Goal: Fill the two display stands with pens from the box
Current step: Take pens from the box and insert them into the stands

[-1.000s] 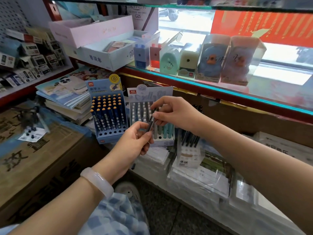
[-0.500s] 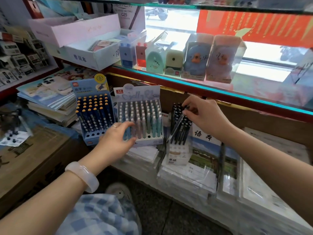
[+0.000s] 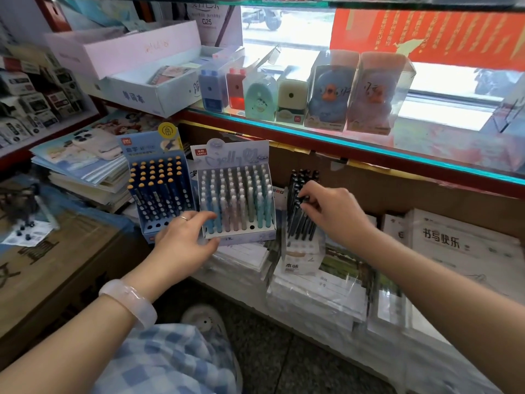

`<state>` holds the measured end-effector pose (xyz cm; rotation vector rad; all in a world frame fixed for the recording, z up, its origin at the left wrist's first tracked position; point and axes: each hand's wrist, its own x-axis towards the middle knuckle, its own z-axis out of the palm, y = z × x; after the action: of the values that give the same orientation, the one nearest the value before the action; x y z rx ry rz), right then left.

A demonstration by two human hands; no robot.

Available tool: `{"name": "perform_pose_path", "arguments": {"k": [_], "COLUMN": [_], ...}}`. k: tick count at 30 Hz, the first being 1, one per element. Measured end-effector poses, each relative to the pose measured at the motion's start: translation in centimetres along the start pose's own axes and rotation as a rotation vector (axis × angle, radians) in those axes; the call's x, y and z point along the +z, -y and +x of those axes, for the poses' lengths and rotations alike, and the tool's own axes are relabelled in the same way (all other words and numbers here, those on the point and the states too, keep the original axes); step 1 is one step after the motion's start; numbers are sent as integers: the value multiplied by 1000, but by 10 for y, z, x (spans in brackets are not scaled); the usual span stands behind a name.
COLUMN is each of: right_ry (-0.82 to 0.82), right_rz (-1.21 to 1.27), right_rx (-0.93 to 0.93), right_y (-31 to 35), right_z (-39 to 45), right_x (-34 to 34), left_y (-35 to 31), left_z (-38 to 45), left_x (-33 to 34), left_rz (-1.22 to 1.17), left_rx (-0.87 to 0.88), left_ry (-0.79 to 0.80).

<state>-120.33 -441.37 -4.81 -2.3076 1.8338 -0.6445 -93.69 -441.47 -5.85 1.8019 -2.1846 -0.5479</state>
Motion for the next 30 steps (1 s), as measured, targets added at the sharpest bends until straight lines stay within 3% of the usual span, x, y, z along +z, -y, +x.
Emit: {"name": "perform_pose_path", "arguments": {"k": [6,11,16,19,23,30], "right_ry": [140,82,229,110,11,301], "right_rz": [-101,-66,-226,-367,-141,30], "right_rx": [-33,8,-33,-68,-135,-371], "right_y": [-4,-3,11,26,71,179], "right_z": [-4,-3,8,23,50,99], "right_x": [29,40,29,6,4,63], "left_y": [7,10,27,46,76,150], "left_z": [-2,-4,-12,-16,-23,-44], "left_x": [-3,-8,-31,-50,-70,-96], "left_rz": [-9,-8,1,0,-98,-138], "left_rx": [-17,-33,-98,-164,-307,-440], "left_ry": [-14,-31,-62,-93,-145,-139]}}
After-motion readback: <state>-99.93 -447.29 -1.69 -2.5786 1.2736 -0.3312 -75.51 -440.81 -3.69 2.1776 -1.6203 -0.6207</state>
